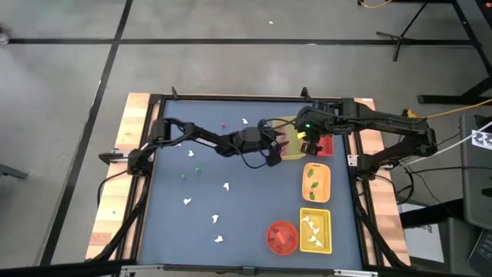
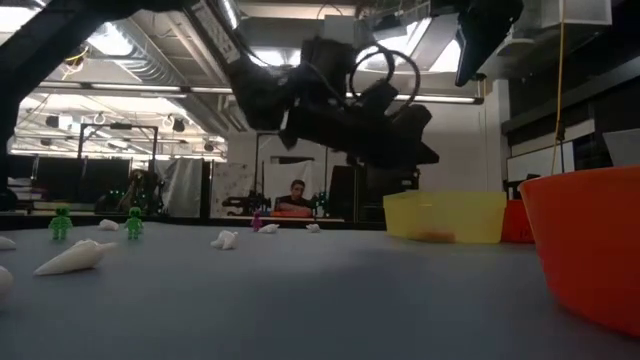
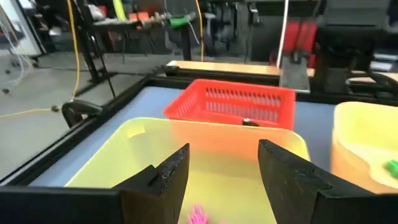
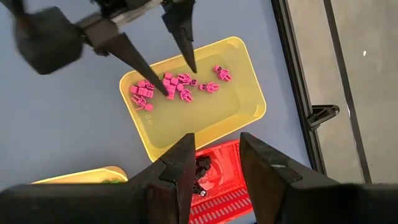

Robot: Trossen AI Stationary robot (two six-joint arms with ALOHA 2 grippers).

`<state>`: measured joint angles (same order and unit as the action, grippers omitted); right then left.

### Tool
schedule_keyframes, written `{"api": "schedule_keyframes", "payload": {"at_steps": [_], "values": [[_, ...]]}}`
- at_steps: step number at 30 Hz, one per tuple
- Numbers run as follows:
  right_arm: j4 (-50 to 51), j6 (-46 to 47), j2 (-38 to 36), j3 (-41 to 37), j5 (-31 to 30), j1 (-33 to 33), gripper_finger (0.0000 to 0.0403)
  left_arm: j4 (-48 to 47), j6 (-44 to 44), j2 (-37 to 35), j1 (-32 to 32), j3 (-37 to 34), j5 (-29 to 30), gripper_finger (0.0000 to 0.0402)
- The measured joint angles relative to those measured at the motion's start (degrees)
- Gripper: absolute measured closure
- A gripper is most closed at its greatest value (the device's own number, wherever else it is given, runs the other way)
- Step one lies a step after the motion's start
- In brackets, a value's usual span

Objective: Sort Halloween decoration
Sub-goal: Put the green skeleton toy into the middle yellow bin

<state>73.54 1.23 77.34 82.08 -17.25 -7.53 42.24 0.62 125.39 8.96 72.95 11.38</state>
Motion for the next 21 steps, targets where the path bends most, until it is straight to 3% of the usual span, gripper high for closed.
{"api": "schedule_keyframes", "payload": {"at_steps": [15, 21], "values": [[-0.54, -0.21, 0.13, -0.02, -0.04, 0.00, 0.0278, -40.70, -0.54, -19.37, -3.36, 0.00, -0.07, 0.0227], [-6.66, -3.14, 0.64, -0.53, 0.01, 0.00, 0.0278, -53.53, -4.10, -28.42, -6.67, 0.00, -0.15, 0.0227]]}}
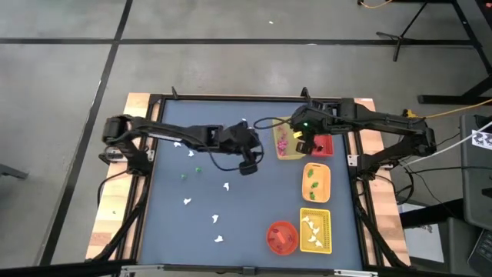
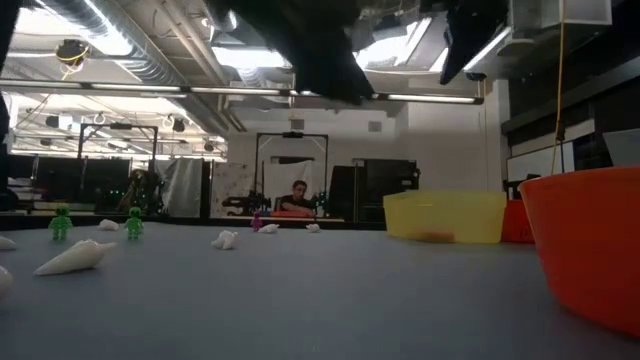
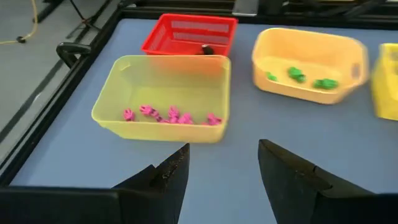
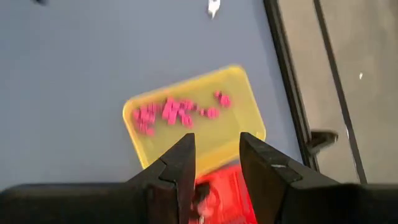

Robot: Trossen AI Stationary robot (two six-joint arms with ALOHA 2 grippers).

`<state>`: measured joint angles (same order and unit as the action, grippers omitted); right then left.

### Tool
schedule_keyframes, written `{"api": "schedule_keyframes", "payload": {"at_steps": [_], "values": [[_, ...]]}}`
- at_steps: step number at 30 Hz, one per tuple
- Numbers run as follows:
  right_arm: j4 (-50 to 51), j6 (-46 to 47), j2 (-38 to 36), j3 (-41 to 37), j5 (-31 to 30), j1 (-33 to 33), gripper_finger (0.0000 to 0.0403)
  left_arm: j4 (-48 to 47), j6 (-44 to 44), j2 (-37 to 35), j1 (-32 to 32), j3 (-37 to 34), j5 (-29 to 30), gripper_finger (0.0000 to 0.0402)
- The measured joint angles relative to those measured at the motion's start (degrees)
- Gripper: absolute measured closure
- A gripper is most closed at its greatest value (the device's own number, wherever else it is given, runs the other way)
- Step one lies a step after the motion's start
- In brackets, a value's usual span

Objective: Sort Halloween decoration
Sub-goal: Put the green skeleton toy into the middle yellow bin

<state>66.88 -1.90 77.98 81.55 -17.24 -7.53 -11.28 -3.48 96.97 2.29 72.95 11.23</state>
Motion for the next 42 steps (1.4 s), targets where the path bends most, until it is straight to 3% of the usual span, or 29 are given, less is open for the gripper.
{"api": "schedule_keyframes", "payload": {"at_steps": [8, 18, 25, 30, 34, 42], "values": [[-16.03, -6.73, 3.25, -0.03, 0.97, 0.00, 0.0278, -10.96, -5.77, -12.08, -6.36, 0.02, 1.15, 0.0227], [-34.67, -16.62, 12.33, -0.03, 9.31, 0.00, 0.0278, -15.01, -12.92, -22.73, -18.65, -6.38, 16.76, 0.0227], [-35.43, -16.62, 17.96, -0.03, 9.38, 0.00, 0.0278, -22.40, -25.86, -26.43, -22.44, -12.28, 16.66, 0.0227], [-35.87, -16.62, 21.58, -0.03, 9.39, 0.00, 0.0278, -30.19, -33.63, -26.43, -25.01, -15.38, 12.74, 0.0227], [-35.99, -16.62, 23.90, -0.03, 9.36, 0.00, 0.0278, -31.85, -36.70, -26.40, -26.90, -19.39, 8.67, 0.0227], [-36.02, -16.61, 27.25, -0.03, 9.39, 0.00, 0.0278, -31.81, -50.12, -26.40, -27.85, -30.25, 10.72, 0.0227]]}}
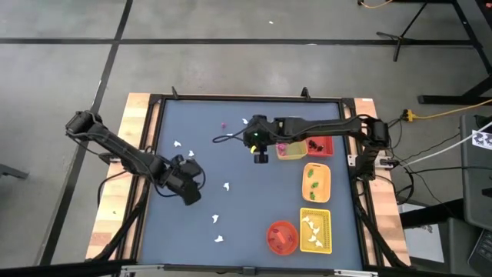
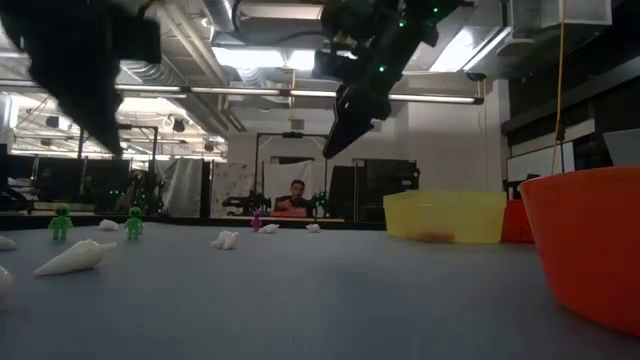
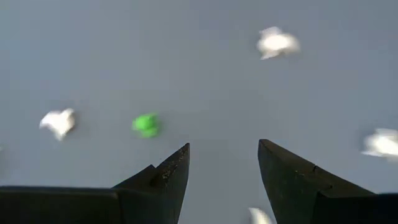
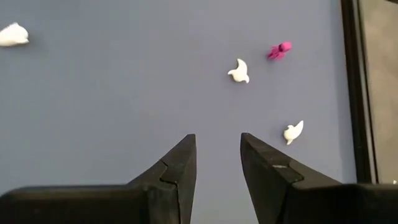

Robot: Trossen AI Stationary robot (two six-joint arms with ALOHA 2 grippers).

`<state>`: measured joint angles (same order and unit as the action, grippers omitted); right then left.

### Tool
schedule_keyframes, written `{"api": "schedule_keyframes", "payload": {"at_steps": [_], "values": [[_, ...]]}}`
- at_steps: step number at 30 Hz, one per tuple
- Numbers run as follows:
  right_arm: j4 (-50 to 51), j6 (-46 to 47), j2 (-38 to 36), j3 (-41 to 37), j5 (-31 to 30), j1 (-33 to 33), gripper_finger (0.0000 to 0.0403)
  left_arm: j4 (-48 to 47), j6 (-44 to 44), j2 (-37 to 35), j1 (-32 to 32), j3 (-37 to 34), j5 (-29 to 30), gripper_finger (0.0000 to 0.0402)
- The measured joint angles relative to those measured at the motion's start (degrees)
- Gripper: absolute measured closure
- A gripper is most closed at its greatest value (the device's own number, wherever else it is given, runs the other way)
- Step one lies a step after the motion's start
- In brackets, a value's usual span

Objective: Sort Halloween decoration
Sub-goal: Put the green skeleton toy into the middle yellow bin

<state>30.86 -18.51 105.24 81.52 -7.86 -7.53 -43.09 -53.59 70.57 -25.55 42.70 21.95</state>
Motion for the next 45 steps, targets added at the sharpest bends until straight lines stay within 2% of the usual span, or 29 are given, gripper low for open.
{"api": "schedule_keyframes", "payload": {"at_steps": [4, 8, 13, 21, 30, 38, 45], "values": [[-0.39, 0.01, 0.82, 0.00, 1.31, 0.00, 0.0278, 0.04, -5.58, 0.00, 0.95, -4.67, 2.89, 0.0227], [-1.55, 0.02, 0.87, 0.02, 3.15, 0.00, 0.0278, 0.84, -7.42, 0.01, 2.27, -7.90, 4.71, 0.0227], [-2.74, 0.01, 0.87, 0.02, 4.48, 0.00, 0.0278, 3.80, -7.35, 0.00, 3.56, -10.62, 4.85, 0.0227], [-4.24, 0.01, 0.87, 0.02, 4.48, 0.00, 0.0278, 14.43, -4.51, 0.02, 3.60, -15.89, 6.66, 0.0227], [-4.29, 0.01, 0.87, 0.02, 4.48, 0.00, 0.0278, 16.27, -4.05, 0.02, 5.46, -17.05, 9.07, 0.0227], [-4.29, 0.01, 0.85, 0.02, 4.48, 0.00, 0.0278, 19.47, 1.69, 0.02, 8.67, -17.05, 8.96, 0.0227], [-4.27, 0.01, 0.82, 0.02, 4.48, 0.00, 0.0278, 19.47, 1.71, 0.52, 11.28, -17.03, 5.64, 0.0228]]}}
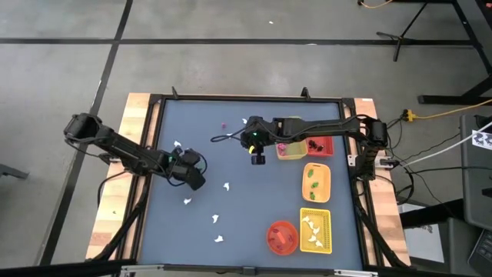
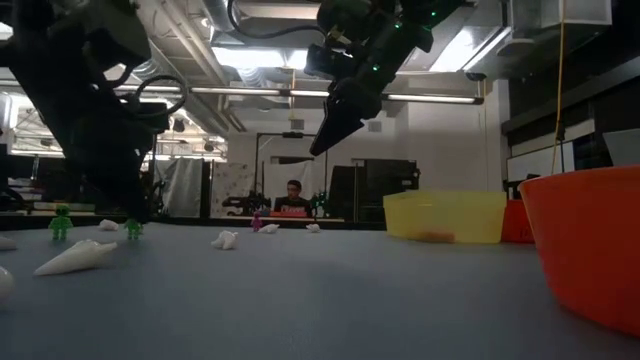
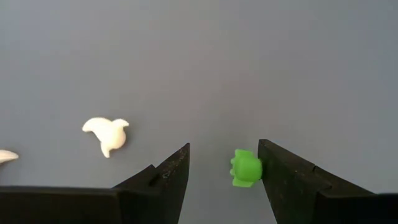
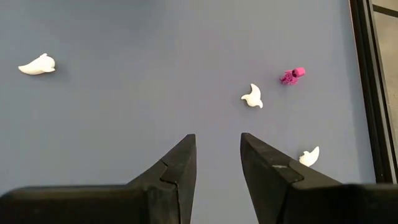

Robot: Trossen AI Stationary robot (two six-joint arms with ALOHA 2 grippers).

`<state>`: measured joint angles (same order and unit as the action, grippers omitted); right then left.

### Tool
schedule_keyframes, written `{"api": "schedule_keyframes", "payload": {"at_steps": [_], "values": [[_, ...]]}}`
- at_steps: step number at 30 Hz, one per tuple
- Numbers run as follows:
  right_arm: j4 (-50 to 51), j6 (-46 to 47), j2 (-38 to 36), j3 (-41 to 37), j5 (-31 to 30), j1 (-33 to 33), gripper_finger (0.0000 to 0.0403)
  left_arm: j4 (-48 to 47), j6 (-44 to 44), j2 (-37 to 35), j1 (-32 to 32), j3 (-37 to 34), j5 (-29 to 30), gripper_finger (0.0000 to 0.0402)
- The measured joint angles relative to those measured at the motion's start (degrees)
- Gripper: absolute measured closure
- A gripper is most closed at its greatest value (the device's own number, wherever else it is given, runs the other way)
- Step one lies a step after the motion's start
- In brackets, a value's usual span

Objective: Sort Halloween decoration
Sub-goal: Put the green skeleton toy into the middle yellow bin

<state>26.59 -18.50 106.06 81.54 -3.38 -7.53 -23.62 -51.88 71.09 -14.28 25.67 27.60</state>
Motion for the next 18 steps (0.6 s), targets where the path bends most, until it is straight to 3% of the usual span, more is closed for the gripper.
{"api": "schedule_keyframes", "payload": {"at_steps": [5, 18], "values": [[0.00, 0.00, 0.00, 0.00, 0.00, 0.00, 0.0278, -0.09, -0.01, 0.18, 0.67, 0.00, -1.72, 0.0246], [0.04, 0.01, -0.04, 0.00, 0.00, 0.00, 0.0278, -0.06, 0.00, 0.18, 0.67, 0.00, -1.75, 0.0342]]}}
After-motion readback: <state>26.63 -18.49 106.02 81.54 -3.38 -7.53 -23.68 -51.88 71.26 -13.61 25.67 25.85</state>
